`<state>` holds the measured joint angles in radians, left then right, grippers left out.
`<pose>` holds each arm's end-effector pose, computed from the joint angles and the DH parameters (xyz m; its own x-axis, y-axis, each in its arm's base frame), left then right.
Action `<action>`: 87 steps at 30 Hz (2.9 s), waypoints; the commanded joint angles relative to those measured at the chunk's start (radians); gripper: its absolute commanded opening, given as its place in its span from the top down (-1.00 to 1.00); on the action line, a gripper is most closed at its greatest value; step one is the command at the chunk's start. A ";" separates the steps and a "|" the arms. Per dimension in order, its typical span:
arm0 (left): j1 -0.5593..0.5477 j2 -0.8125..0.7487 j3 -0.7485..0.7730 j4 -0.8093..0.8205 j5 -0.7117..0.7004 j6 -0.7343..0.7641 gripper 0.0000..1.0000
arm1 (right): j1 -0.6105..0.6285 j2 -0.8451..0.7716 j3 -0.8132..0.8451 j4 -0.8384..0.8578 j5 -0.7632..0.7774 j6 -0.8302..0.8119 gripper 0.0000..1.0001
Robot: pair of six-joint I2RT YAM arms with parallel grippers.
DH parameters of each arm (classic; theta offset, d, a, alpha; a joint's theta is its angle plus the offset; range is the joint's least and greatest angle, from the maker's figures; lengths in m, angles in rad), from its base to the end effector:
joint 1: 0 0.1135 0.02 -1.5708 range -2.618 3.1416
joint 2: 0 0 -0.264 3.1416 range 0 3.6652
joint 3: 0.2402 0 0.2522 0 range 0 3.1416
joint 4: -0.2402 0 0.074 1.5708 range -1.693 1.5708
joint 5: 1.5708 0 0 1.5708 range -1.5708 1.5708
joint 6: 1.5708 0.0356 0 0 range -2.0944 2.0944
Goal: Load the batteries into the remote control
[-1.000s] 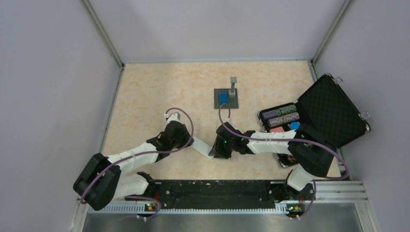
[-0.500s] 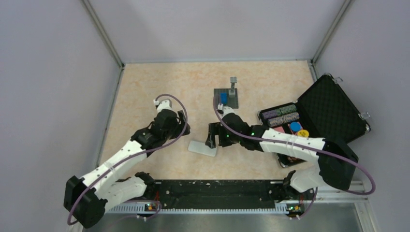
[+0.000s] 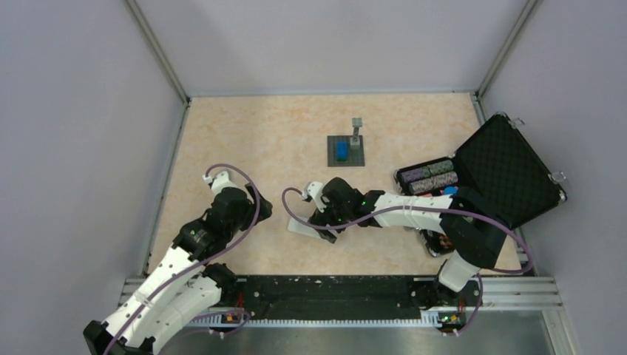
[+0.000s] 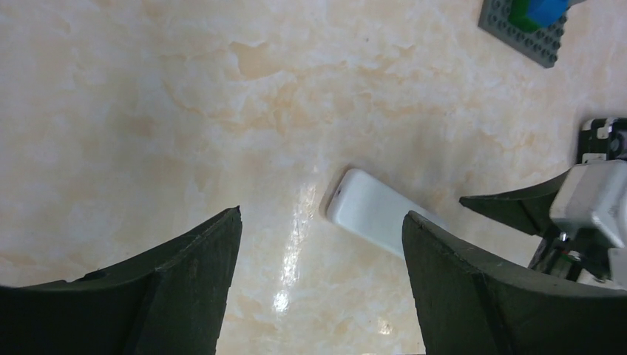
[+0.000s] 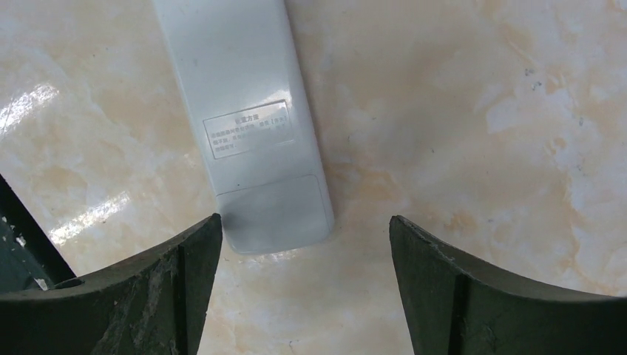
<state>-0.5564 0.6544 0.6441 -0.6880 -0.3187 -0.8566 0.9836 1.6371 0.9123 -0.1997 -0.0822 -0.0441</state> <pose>0.1236 -0.0638 0.2624 -0.5826 -0.4827 -0.6539 -0.2175 0.8678 -0.4468 0.1785 0.2735 0.1720 -0.4041 -0.6865 -0.6045 -0.8757 0.4812 0.0389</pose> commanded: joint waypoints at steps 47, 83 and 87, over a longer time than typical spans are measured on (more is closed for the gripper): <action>0.234 0.023 0.071 0.581 0.621 0.069 -0.64 | -0.254 -0.115 0.086 0.598 -0.648 0.879 0.35; 0.234 0.205 0.183 0.238 0.291 0.167 1.00 | -0.323 -0.284 0.016 0.192 -0.258 0.962 -0.98; 0.235 0.270 0.154 0.095 0.124 0.178 1.00 | -0.341 -0.380 -0.027 0.012 -0.060 0.851 -0.98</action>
<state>-0.3260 0.8722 0.8104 -0.4023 0.0380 -0.7387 0.6621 1.3624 0.9092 0.1253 -0.4034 1.0225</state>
